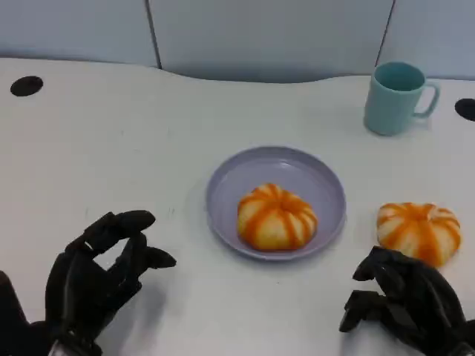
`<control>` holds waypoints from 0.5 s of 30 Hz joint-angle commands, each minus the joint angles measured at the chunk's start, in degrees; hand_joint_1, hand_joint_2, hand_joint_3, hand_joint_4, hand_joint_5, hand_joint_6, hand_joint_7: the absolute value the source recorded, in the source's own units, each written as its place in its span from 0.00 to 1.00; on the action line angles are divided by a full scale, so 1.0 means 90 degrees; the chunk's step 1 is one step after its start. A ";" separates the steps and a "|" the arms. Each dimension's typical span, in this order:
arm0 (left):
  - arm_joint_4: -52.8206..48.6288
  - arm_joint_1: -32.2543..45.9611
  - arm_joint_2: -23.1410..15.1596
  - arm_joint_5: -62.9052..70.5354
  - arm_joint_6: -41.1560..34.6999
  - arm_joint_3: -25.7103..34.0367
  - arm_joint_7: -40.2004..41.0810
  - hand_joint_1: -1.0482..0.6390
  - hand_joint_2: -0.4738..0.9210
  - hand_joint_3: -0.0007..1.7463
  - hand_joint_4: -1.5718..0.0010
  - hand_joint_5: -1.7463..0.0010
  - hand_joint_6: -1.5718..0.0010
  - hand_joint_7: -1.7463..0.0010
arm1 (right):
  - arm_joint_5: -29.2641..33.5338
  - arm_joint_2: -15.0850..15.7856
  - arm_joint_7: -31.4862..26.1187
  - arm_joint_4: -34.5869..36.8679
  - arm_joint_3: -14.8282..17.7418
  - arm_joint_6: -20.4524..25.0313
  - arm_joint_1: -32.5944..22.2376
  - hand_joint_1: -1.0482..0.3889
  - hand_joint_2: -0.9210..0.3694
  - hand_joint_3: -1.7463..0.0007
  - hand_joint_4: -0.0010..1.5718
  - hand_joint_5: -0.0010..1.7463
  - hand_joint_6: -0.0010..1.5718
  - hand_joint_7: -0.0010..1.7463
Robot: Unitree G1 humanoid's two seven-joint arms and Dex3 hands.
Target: Grasp the bread from the table and place it into the plate.
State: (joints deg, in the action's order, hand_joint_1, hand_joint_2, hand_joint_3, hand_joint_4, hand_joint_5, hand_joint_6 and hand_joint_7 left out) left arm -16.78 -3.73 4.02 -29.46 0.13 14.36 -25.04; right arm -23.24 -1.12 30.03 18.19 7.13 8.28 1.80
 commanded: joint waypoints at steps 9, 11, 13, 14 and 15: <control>0.0014 0.0148 0.0071 0.0009 -0.0048 0.0119 0.0334 0.52 0.74 0.58 0.49 0.15 0.54 0.27 | -0.0049 0.0221 0.0092 0.0210 0.0170 -0.0079 0.0176 0.13 0.10 1.00 0.93 0.44 0.79 0.47; -0.0064 0.0117 0.0079 0.0044 0.0006 0.0120 0.0371 0.52 0.74 0.58 0.49 0.15 0.54 0.27 | -0.0028 0.0247 0.0131 0.0288 0.0196 -0.0163 0.0208 0.13 0.10 1.00 0.92 0.44 0.78 0.47; -0.0123 0.0093 0.0078 0.0070 0.0033 0.0119 0.0395 0.51 0.74 0.56 0.50 0.13 0.54 0.27 | -0.0005 0.0265 0.0146 0.0356 0.0207 -0.0231 0.0231 0.13 0.10 1.00 0.92 0.45 0.78 0.48; -0.0157 0.0076 0.0072 0.0074 0.0035 0.0121 0.0395 0.51 0.75 0.56 0.50 0.13 0.53 0.27 | -0.0017 0.0272 0.0152 0.0382 0.0214 -0.0231 0.0245 0.13 0.10 1.00 0.91 0.45 0.78 0.48; -0.0191 0.0056 0.0066 0.0079 0.0029 0.0129 0.0403 0.51 0.76 0.54 0.50 0.13 0.53 0.28 | -0.0027 0.0278 0.0155 0.0401 0.0216 -0.0229 0.0260 0.13 0.10 1.00 0.91 0.45 0.79 0.48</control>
State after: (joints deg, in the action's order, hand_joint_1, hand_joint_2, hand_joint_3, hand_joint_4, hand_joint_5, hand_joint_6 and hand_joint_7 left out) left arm -17.67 -2.62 5.21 -29.29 -0.36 15.15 -22.21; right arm -23.22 0.35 30.96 21.04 8.19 7.02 3.33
